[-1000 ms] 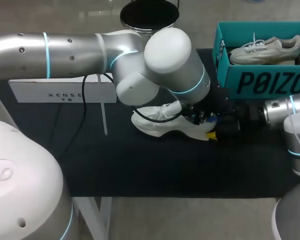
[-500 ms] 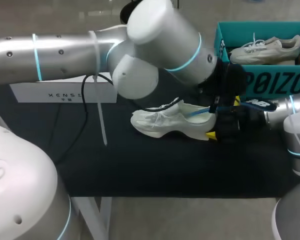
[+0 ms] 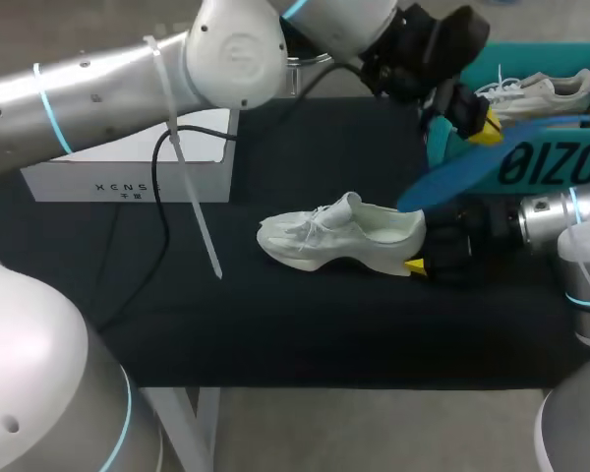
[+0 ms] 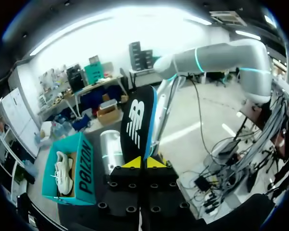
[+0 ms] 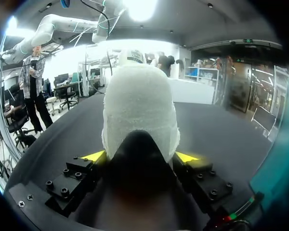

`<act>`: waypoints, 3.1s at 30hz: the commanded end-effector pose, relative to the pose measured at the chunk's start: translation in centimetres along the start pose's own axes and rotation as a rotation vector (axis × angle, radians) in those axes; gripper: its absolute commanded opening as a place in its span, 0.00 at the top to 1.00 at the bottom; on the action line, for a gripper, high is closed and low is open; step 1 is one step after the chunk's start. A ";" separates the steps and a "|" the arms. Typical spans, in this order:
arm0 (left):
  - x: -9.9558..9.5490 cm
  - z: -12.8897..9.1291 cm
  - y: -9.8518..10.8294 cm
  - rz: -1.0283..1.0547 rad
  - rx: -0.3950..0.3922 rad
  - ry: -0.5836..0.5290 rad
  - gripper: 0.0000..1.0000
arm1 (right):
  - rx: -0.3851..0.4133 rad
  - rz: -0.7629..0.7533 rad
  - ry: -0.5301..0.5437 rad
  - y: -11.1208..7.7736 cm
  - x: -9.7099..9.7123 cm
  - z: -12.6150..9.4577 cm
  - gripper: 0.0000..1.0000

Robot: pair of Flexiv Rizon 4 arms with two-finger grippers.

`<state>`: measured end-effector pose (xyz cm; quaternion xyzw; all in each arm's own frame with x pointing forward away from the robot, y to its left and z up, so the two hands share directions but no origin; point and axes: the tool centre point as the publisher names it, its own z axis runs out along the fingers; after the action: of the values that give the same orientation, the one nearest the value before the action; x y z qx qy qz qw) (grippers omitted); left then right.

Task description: Take the shoe out of the shoebox, open the shoe tongue, remove and reinsert the insole, then place the shoe into the shoebox

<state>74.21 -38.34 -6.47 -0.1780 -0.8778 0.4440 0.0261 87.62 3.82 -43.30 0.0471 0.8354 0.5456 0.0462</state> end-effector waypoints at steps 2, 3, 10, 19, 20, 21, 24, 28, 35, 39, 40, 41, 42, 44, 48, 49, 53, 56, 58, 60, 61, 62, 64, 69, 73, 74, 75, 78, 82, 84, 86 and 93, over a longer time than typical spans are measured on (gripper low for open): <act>-1.8 -2.9 1.7 -0.108 0.089 0.129 1.00 | 0.002 -0.001 -0.002 -0.3 0.0 0.3 1.00; -2.1 -3.4 2.0 -0.137 0.109 0.140 1.00 | 0.002 -0.001 -0.002 -0.3 0.0 0.3 1.00; -4.3 -8.1 5.9 -0.312 0.178 0.095 1.00 | 0.002 -0.001 -0.002 -0.3 0.0 0.3 1.00; -5.3 -13.7 10.7 -0.491 0.313 0.053 1.00 | 0.002 -0.001 -0.002 -0.3 0.0 0.3 1.00; -5.2 -14.3 11.0 -0.502 0.334 0.055 1.00 | 0.002 -0.001 -0.002 -0.3 0.0 0.3 1.00; -5.1 -14.9 11.3 -0.517 0.354 0.058 1.00 | 0.002 -0.001 -0.002 -0.3 0.0 0.3 1.00; -4.7 -16.6 12.1 -0.544 0.397 0.063 1.00 | 0.002 -0.001 -0.002 -0.3 0.0 0.3 1.00; -4.1 -18.1 12.9 -0.576 0.457 0.060 1.00 | 0.002 -0.001 -0.002 -0.3 0.0 0.3 1.00; -3.5 -18.8 13.9 -0.602 0.551 0.000 1.00 | 0.002 -0.001 -0.002 -0.3 0.0 0.3 1.00; -3.0 -18.0 13.3 -0.581 0.613 -0.015 1.00 | 0.002 -0.001 -0.002 -0.3 0.0 0.3 1.00; -2.9 -17.6 13.0 -0.574 0.634 -0.007 1.00 | 0.002 -0.001 -0.002 -0.3 0.0 0.3 1.00; -2.8 -17.3 12.8 -0.570 0.648 -0.006 1.00 | 0.002 -0.001 -0.002 -0.3 0.0 0.3 1.00; -2.8 -16.9 12.4 -0.563 0.663 0.001 1.00 | 0.002 -0.001 -0.002 -0.3 0.0 0.3 1.00; -2.8 -16.1 11.7 -0.548 0.696 0.012 1.00 | 0.002 -0.001 -0.002 -0.3 0.0 0.3 1.00; -3.4 -15.0 10.1 -0.558 0.750 0.031 1.00 | 0.002 -0.001 -0.002 -0.3 0.0 0.3 1.00; -3.5 -15.0 9.8 -0.552 0.764 0.030 1.00 | 0.002 -0.001 -0.002 -0.3 0.0 0.3 1.00; -4.0 -15.7 7.0 -0.503 0.816 0.039 1.00 | 0.002 -0.001 -0.002 -0.3 0.0 0.3 1.00; -4.2 -16.6 5.5 -0.469 0.837 0.038 1.00 | 0.002 -0.001 -0.002 -0.3 0.0 0.3 1.00; -4.4 -17.4 4.8 -0.456 0.841 0.032 1.00 | 0.002 -0.001 -0.002 -0.3 0.0 0.3 1.00; -4.4 -18.1 4.4 -0.454 0.842 0.031 1.00 | 0.002 -0.001 -0.002 -0.3 0.0 0.3 1.00; -4.3 -18.4 4.2 -0.448 0.828 0.026 1.00 | 0.002 -0.001 -0.002 -0.3 0.0 0.3 1.00; -4.2 -18.7 4.1 -0.448 0.825 0.026 1.00 | 0.002 -0.001 -0.002 -0.3 0.0 0.3 1.00; -4.1 -19.5 4.0 -0.456 0.810 0.018 1.00 | 0.002 -0.001 -0.002 -0.3 0.0 0.3 1.00; -3.9 -21.3 3.7 -0.475 0.807 0.010 1.00 | 0.002 -0.001 -0.002 -0.3 0.0 0.3 1.00; -3.3 -22.9 3.1 -0.480 0.795 0.018 1.00 | 0.002 -0.001 -0.002 -0.3 0.0 0.3 1.00; -3.1 -23.1 3.0 -0.479 0.792 0.029 1.00 | 0.002 -0.001 -0.002 -0.3 0.0 0.3 1.00; -2.9 -23.3 2.9 -0.473 0.786 0.041 1.00 | 0.002 -0.001 -0.002 -0.3 0.0 0.3 1.00; -2.4 -23.5 3.1 -0.467 0.787 0.058 1.00 | 0.002 -0.001 -0.002 -0.3 0.0 0.3 1.00; -2.4 -23.4 3.9 -0.471 0.781 0.059 1.00 | 0.002 -0.001 -0.002 -0.3 0.0 0.3 1.00; -2.7 -23.2 4.3 -0.462 0.717 0.069 1.00 | 0.002 -0.001 -0.002 -0.3 0.0 0.3 1.00; -2.8 -23.1 4.4 -0.444 0.659 0.047 1.00 | 0.002 -0.001 -0.002 -0.3 0.0 0.3 1.00; -2.8 -23.1 4.4 -0.444 0.659 0.047 1.00 | 0.002 -0.001 -0.002 -0.3 0.0 0.3 1.00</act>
<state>82.57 -19.04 4.23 0.0256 -0.7030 0.6834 0.1953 87.62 3.81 -43.30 0.0472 0.8354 0.5456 0.0462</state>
